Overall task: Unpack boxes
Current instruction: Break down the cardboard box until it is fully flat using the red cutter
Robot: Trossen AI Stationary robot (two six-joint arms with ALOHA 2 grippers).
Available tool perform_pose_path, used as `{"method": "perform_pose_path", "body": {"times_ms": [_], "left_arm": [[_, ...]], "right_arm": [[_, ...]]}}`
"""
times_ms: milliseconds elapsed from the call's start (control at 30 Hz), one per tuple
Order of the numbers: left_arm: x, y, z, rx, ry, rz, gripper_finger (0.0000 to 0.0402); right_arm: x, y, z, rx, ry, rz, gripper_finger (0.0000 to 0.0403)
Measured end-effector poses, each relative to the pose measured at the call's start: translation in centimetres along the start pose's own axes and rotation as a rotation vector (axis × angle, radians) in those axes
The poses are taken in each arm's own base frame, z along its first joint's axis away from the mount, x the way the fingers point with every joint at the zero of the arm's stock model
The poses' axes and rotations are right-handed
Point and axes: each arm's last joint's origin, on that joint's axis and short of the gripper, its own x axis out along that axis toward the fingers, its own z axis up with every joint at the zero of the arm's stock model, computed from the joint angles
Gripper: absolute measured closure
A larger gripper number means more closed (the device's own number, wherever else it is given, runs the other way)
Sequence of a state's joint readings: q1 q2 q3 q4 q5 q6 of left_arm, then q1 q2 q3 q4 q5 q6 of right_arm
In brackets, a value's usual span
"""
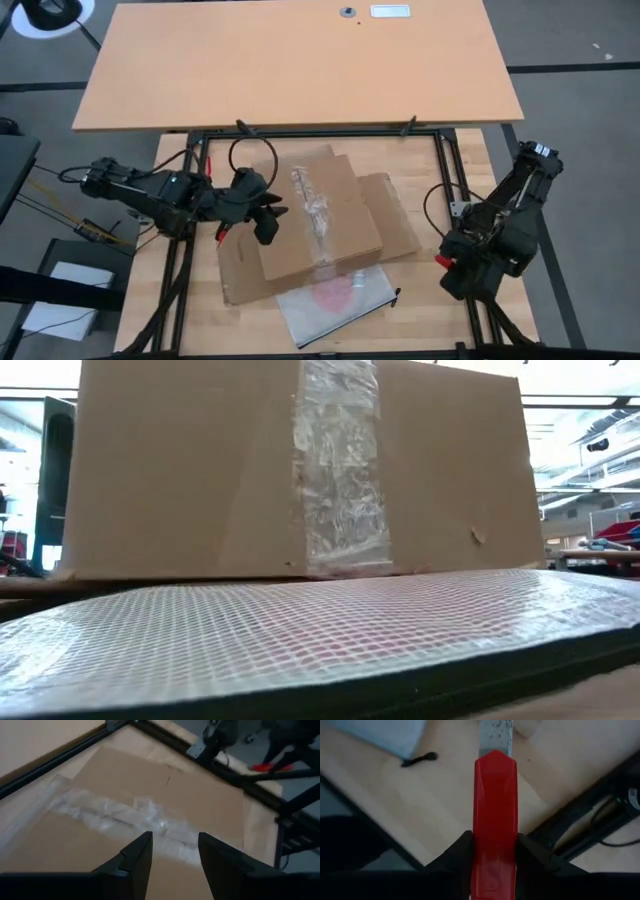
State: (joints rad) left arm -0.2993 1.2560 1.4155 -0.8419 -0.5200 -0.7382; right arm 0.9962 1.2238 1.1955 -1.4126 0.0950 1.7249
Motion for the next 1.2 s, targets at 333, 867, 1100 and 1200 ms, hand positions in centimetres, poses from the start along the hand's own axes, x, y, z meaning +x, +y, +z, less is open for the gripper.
{"method": "perform_pose_path", "body": {"times_ms": [333,867,1100,1200], "left_arm": [[1.4,-3.1,2.0,0.074,-0.206,-0.210,0.0232],[7.6,-13.1,7.3,0.449,-0.244,-0.334,0.0231],[10.5,-16.0,7.9,0.677,-0.295,-0.364,0.0194],[11.8,-16.5,6.8,0.784,-0.293,-0.371,0.0176]], "right_arm": [[-5.9,0.6,1.4,-0.173,-0.209,0.238,0.0284],[-9.3,3.0,5.3,-0.445,-0.421,0.481,0.0283],[-9.5,3.3,6.8,-0.485,-0.340,0.556,0.0283],[-9.5,3.3,7.4,-0.476,-0.324,0.578,0.0283]]}}
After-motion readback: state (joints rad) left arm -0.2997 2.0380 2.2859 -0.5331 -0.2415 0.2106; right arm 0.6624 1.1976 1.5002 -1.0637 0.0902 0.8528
